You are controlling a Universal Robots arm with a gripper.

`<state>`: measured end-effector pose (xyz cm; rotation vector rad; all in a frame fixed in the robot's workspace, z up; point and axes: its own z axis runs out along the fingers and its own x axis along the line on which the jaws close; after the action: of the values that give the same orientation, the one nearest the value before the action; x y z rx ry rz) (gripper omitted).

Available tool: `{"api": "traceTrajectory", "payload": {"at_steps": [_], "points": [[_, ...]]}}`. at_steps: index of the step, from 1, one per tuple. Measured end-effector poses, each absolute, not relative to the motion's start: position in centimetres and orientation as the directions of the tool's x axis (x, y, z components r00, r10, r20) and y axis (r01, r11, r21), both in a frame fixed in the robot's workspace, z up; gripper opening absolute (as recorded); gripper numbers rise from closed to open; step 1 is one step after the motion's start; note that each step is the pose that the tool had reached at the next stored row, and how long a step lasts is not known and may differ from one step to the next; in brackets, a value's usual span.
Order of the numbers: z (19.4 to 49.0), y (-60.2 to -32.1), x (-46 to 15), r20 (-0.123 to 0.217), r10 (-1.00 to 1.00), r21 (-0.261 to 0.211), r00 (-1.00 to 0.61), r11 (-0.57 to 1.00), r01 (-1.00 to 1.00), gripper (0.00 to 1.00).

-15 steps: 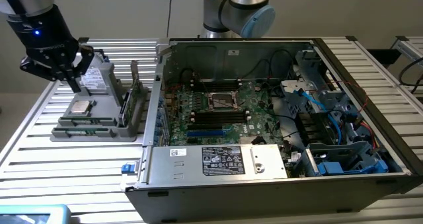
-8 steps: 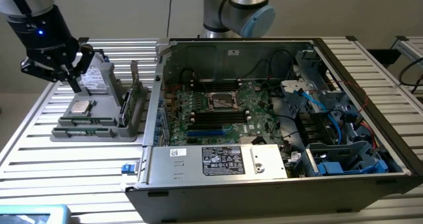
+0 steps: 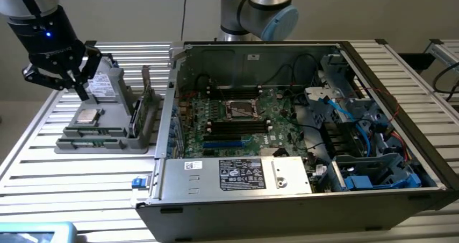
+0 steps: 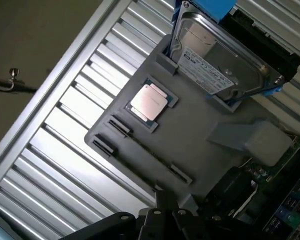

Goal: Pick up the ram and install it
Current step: 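Pick up the ram and move it above insertion slot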

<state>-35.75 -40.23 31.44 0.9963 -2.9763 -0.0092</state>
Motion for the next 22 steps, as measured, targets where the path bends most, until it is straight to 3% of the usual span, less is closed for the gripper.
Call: {"api": "traceTrajectory", "payload": {"at_steps": [22], "points": [[31.4,-40.23,-35.75,0.001,-0.865,0.007,-0.501,0.501,-0.865,0.11]]}}
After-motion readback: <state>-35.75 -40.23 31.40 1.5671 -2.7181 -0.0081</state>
